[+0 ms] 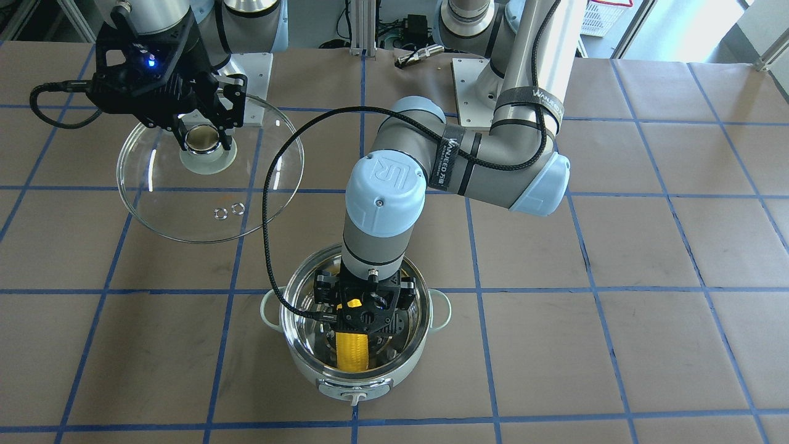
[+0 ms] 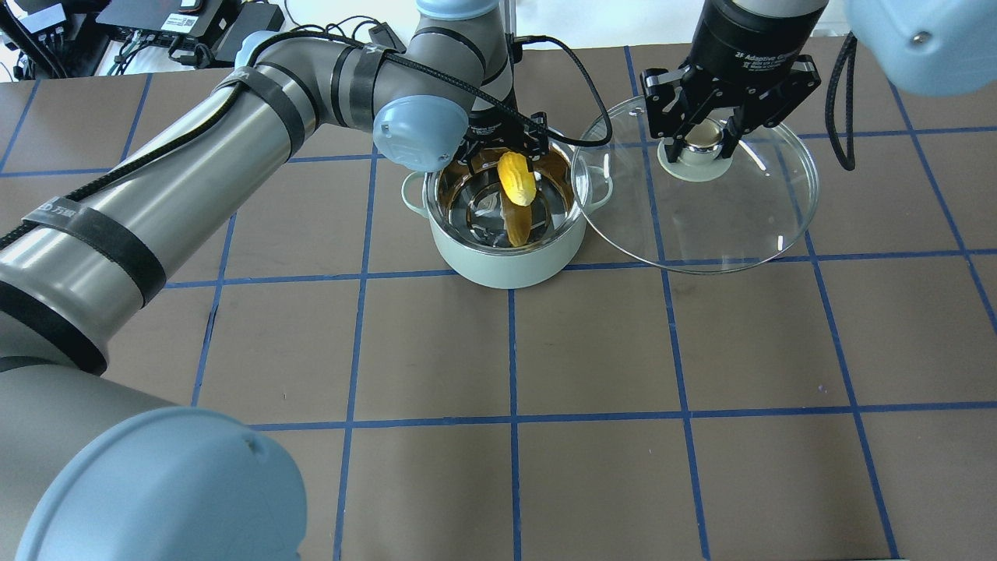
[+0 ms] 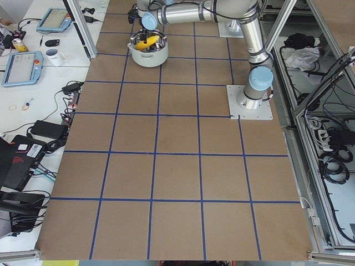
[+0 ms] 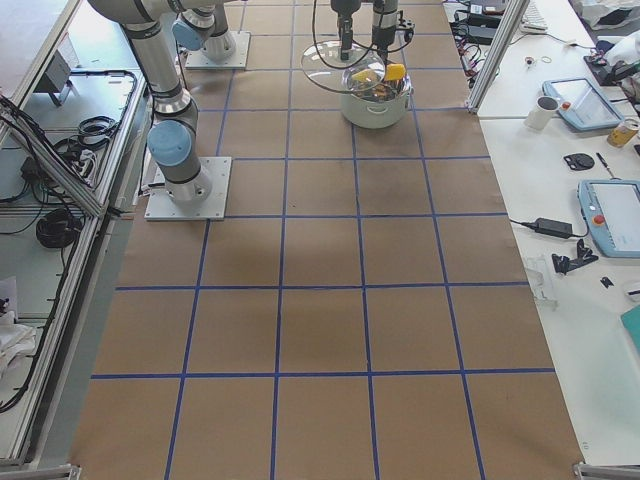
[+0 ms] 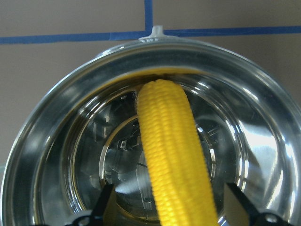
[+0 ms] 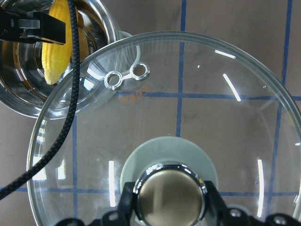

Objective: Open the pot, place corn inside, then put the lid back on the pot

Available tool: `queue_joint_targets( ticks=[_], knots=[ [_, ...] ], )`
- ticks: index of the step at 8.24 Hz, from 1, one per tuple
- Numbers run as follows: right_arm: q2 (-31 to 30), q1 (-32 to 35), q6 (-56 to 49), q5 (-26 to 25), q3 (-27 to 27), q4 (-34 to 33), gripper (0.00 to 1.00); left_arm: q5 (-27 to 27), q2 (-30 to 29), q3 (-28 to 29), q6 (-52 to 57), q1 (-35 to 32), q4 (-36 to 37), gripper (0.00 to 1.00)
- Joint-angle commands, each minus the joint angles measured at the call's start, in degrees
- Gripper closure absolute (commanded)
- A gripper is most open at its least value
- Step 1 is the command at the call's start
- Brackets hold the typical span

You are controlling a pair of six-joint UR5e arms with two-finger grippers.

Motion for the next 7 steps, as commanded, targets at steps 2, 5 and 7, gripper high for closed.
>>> queue_joint_targets(
  ticks=[2, 5, 7],
  knots=[
    [0.0, 0.0, 0.0, 0.1, 0.0, 0.0, 0.82, 0.2, 0.6, 0.5, 0.1, 0.1, -0.5, 0.0],
    [0.0, 0.0, 0.0, 0.1, 0.0, -0.1, 0.83, 0.2, 2.7, 0.9, 0.3, 0.6, -2.8, 0.0],
    [0.3, 0.0, 0.2, 1.0, -0.1, -0.9, 0.83, 0.1, 6.1, 0.8, 0.0, 2.6, -2.9, 0.0]
  ],
)
